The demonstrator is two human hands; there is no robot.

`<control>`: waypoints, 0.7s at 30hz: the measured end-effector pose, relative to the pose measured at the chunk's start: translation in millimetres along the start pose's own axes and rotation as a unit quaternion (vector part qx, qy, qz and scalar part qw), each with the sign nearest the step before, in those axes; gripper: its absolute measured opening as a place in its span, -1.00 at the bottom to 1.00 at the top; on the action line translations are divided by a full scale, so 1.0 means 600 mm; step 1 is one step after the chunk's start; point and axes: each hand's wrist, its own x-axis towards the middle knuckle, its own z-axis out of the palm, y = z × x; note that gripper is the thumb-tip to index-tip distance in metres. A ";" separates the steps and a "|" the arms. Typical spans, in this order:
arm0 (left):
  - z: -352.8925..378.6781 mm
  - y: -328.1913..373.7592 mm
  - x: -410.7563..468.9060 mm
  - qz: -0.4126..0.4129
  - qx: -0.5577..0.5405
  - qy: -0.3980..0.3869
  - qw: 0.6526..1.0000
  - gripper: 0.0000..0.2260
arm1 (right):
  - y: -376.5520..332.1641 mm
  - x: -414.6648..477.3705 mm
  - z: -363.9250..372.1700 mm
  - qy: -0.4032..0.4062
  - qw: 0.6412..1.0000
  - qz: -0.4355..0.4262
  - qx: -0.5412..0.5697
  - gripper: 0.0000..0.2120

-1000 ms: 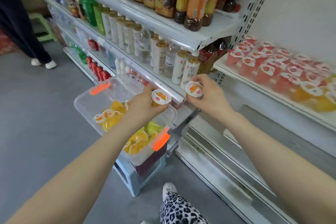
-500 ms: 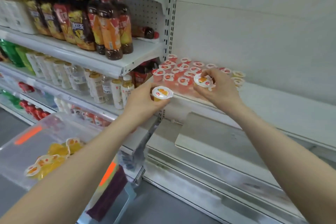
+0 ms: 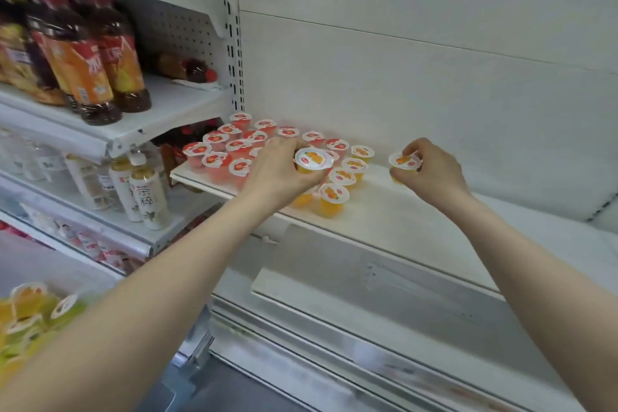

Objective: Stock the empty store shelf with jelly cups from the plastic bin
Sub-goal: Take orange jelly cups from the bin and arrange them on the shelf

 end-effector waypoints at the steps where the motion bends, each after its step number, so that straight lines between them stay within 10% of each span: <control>1: 0.013 0.006 0.006 -0.006 0.009 -0.006 1.000 -0.69 | 0.014 0.007 0.007 -0.007 1.000 -0.001 0.002 -0.67; 21: 0.118 0.038 0.093 -0.010 0.133 -0.014 0.991 -0.55 | 0.099 0.141 0.112 -0.076 0.997 -0.023 0.023 -0.72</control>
